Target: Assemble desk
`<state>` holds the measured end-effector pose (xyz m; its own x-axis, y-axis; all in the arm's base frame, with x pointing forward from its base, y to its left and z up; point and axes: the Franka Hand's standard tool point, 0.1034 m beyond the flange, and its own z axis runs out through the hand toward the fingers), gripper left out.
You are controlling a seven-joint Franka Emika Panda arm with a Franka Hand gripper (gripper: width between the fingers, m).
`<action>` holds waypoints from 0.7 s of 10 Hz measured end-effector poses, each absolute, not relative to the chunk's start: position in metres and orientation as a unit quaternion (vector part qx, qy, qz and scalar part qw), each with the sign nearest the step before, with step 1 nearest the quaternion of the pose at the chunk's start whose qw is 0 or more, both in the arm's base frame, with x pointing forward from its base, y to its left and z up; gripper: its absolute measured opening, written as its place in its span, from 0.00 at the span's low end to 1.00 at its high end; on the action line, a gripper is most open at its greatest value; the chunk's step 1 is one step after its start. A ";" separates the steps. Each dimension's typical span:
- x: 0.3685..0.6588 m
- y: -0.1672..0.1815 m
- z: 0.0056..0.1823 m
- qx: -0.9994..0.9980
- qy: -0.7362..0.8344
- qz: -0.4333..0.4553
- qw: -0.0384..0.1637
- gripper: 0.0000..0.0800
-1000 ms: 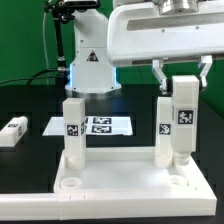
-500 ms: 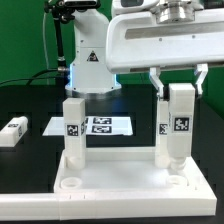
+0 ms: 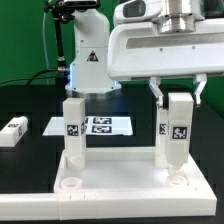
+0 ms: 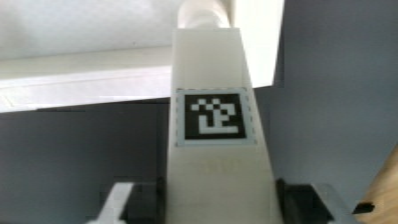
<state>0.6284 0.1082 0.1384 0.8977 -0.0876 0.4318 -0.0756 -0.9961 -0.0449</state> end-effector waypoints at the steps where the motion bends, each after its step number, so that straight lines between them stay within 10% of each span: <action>1: 0.629 0.108 0.135 -0.974 0.042 -0.221 0.012 0.36; 7: 0.636 0.115 0.129 -0.974 0.042 -0.222 0.014 0.36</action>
Offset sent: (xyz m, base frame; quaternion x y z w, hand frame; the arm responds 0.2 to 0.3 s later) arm 0.0151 0.0039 -0.0048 -0.0047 0.0069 0.0073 0.9999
